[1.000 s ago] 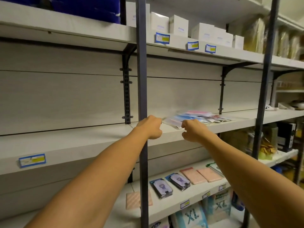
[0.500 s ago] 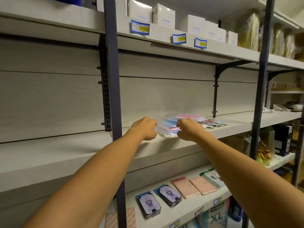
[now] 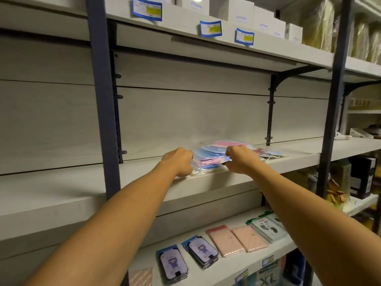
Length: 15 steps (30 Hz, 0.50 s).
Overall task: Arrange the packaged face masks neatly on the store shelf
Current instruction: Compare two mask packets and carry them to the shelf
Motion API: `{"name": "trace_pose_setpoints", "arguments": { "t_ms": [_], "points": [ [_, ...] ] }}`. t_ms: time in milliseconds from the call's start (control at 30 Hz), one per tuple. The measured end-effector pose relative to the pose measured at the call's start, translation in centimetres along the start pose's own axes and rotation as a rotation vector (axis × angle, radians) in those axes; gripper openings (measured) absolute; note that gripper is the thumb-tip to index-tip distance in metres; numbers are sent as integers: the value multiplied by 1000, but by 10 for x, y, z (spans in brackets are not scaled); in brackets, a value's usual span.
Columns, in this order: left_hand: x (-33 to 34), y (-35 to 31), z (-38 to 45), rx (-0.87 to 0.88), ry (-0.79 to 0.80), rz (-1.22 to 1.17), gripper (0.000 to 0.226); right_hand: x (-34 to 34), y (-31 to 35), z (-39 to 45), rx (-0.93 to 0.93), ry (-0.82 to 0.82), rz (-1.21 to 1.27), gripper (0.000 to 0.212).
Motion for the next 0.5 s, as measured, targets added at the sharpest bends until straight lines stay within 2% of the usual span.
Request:
{"name": "trace_pose_setpoints", "arguments": {
  "t_ms": [167, 500],
  "points": [
    [14, -10, 21, -46, -19, 0, 32, -8, -44, 24, 50, -21, 3, 28],
    [10, -19, 79, -237, -84, -98, 27, 2, -102, 94, 34, -22, 54, 28]
  ]
}}
Point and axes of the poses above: each hand's wrist, its own z-axis towards the middle knuckle, its own x-axis out of the palm, y = z × x, the point moved 9 cm from there along z, towards the middle knuckle, and after that the axes turned 1 degree about -x, right-handed, at the moved point
